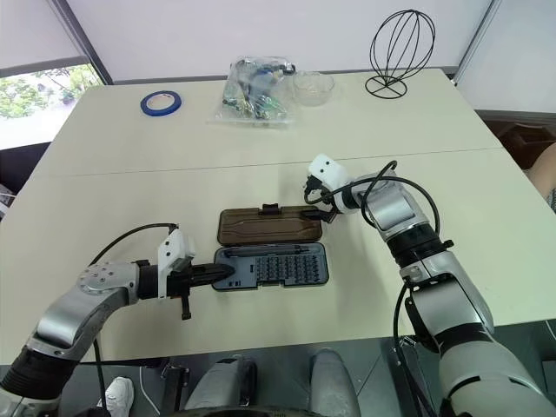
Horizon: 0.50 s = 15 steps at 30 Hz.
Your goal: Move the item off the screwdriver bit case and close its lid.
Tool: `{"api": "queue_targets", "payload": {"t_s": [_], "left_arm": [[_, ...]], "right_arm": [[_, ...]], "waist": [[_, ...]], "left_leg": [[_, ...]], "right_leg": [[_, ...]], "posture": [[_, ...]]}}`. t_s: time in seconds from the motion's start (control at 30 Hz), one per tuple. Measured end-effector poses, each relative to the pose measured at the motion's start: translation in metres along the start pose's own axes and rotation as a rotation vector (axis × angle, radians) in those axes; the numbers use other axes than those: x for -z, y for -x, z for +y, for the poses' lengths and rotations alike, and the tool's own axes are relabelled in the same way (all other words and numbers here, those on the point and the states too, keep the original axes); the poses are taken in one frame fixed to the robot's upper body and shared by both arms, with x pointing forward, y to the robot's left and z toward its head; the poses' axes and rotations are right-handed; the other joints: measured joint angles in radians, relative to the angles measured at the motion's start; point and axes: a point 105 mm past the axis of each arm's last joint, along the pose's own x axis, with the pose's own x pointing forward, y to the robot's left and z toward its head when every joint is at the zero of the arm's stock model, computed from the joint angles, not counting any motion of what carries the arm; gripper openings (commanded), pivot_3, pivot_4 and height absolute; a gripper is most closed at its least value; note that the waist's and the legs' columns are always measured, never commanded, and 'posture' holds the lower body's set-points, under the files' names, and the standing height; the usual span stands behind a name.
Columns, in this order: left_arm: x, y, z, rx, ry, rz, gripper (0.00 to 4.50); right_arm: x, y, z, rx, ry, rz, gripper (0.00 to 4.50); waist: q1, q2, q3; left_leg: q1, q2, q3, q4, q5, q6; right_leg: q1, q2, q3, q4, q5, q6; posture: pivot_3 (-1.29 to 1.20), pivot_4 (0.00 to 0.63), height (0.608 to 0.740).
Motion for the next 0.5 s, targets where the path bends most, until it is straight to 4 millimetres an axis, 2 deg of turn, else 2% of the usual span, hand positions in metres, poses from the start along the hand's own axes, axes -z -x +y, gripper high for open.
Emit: {"api": "queue_targets", "payload": {"t_s": [0.03, 0.13, 0.37, 0.5], "left_arm": [[0.0001, 0.0002, 0.0000, -0.002, 0.000, 0.000, 0.00], [0.0002, 0.0005, 0.0001, -0.005, 0.002, 0.001, 0.00], [0.0005, 0.0010, 0.0013, -0.014, 0.006, 0.003, 0.00], [0.0013, 0.0019, 0.0030, -0.025, 0.010, 0.006, 0.00]], "right_arm": [[0.0002, -0.0001, 0.0005, -0.004, 0.002, 0.002, 4.47], [0.0007, 0.0000, 0.0012, -0.011, 0.012, 0.007, 3.66], [0.0007, -0.0021, 0.0095, -0.049, 0.064, 0.006, 0.09], [0.0053, 0.0024, 0.0099, -0.057, 0.092, 0.022, 0.03]], "waist": [[0.000, 0.000, 0.000], [0.000, 0.000, 0.000], [-0.001, 0.000, 0.000], [-0.002, -0.001, -0.001]], "left_leg": [[0.000, 0.000, 0.000, 0.000, 0.000, 0.000], [0.000, 0.000, 0.000, 0.000, 0.000, 0.000], [0.001, 0.000, 0.000, 0.000, 0.000, 0.001], [0.003, 0.001, 0.000, 0.000, -0.002, 0.004]], "right_leg": [[0.000, 0.000, 0.000, 0.000, 0.000, 0.000], [0.000, 0.000, 0.000, 0.000, 0.000, 0.000], [0.001, 0.000, 0.000, 0.000, 0.000, 0.000], [0.002, 0.001, 0.000, 0.001, 0.000, 0.000]], "posture": [[0.00, 0.150, 0.740], [0.00, 0.150, 0.740], [0.00, 0.150, 0.740], [0.00, 0.150, 0.740]]}}
